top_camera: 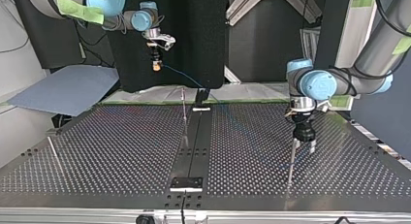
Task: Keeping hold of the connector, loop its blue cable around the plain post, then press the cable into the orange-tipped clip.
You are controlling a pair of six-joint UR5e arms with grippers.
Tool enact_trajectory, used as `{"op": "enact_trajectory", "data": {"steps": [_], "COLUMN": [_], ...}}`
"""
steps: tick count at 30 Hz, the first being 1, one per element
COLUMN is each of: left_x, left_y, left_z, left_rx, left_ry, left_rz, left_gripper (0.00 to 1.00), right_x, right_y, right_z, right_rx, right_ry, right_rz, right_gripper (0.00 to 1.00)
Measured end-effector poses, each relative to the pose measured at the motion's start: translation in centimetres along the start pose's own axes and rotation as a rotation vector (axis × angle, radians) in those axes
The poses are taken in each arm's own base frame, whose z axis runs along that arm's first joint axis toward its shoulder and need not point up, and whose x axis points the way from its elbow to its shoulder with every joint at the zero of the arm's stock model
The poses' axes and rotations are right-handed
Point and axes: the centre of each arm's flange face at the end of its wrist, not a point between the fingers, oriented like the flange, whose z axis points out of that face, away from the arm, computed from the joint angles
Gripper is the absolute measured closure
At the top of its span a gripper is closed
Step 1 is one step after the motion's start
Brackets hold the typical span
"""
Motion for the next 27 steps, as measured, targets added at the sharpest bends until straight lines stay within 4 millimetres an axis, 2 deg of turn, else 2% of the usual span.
{"op": "enact_trajectory", "data": {"steps": [7,18,27], "left_x": [-0.2,-1.2,-1.7], "left_y": [0.6,0.2,-0.1], "left_z": [-0.1,-0.1,-1.0], "left_rx": [-0.029,-0.003,0.028], "left_ry": [0.010,0.009,0.007], "left_rz": [-0.060,-0.165,-0.261], "left_gripper": [0.02,0.02,0.02], "right_x": [0.0,-0.1,-0.1], "right_y": [0.0,-0.1,-0.1], "right_z": [0.0,-0.1,-0.1], "right_rx": [0.000,0.002,0.001], "right_ry": [-0.001,-0.007,-0.010], "right_rz": [0.000,-0.002,-0.001], "right_gripper": [1.00,1.00,1.00]}}
